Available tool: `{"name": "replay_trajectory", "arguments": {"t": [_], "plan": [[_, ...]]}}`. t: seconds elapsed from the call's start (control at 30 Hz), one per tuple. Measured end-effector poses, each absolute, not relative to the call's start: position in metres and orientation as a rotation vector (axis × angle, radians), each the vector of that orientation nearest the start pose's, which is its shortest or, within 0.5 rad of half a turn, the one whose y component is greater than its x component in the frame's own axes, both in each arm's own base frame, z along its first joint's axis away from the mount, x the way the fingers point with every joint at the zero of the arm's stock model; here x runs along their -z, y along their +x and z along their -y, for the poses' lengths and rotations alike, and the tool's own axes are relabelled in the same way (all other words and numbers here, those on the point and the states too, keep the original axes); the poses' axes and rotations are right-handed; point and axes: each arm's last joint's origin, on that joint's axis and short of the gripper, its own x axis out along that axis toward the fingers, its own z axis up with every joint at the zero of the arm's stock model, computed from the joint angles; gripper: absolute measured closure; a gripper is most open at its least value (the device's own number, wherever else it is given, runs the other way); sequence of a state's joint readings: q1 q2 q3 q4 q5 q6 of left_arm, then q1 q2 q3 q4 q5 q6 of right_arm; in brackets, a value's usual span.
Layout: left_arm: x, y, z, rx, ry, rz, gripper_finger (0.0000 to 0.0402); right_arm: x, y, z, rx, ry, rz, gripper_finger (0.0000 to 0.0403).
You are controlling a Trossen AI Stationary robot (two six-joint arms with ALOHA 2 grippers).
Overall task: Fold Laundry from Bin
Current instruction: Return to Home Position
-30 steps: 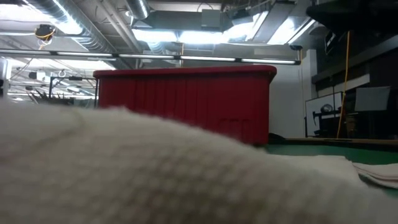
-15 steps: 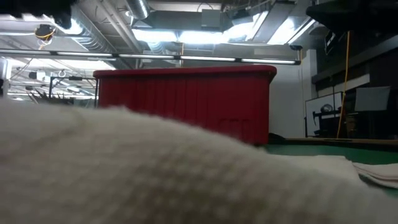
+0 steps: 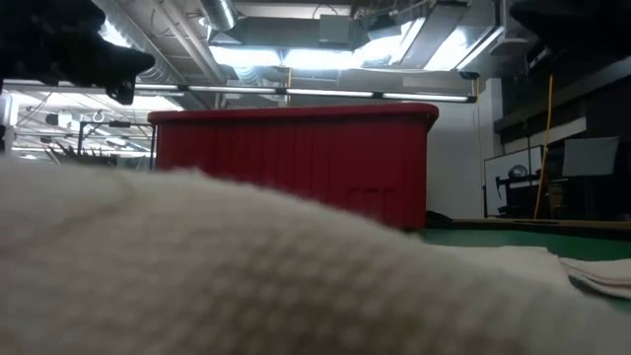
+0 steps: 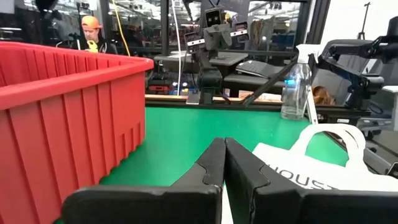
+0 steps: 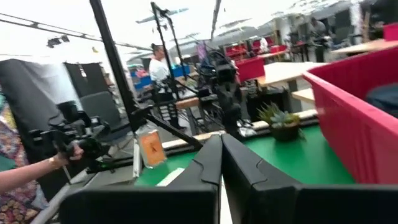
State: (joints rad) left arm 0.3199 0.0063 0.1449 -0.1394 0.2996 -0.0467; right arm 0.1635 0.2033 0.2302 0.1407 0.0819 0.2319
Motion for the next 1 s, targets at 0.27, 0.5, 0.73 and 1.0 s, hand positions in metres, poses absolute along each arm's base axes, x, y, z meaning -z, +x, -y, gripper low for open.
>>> {"name": "replay_trajectory", "arguments": {"t": [0.27, 0.5, 0.73, 1.0], "plan": [[-0.196, 0.085, -0.019, -0.021, -0.047, -0.006, 0.0400, -0.232, 0.087, -0.011, -0.062, 0.246, 0.101, 0.0394], [-0.196, 0.085, -0.019, -0.024, -0.049, -0.003, 0.0400, -0.210, 0.092, -0.011, -0.049, 0.254, 0.118, 0.0394], [-0.198, 0.085, -0.020, -0.042, -0.046, 0.017, 0.0400, -0.180, 0.100, -0.013, -0.048, 0.276, 0.135, 0.0394], [-0.175, 0.094, -0.023, -0.059, -0.068, 0.098, 0.0400, -0.171, 0.100, -0.012, -0.003, 0.264, 0.046, 0.0394]]}}
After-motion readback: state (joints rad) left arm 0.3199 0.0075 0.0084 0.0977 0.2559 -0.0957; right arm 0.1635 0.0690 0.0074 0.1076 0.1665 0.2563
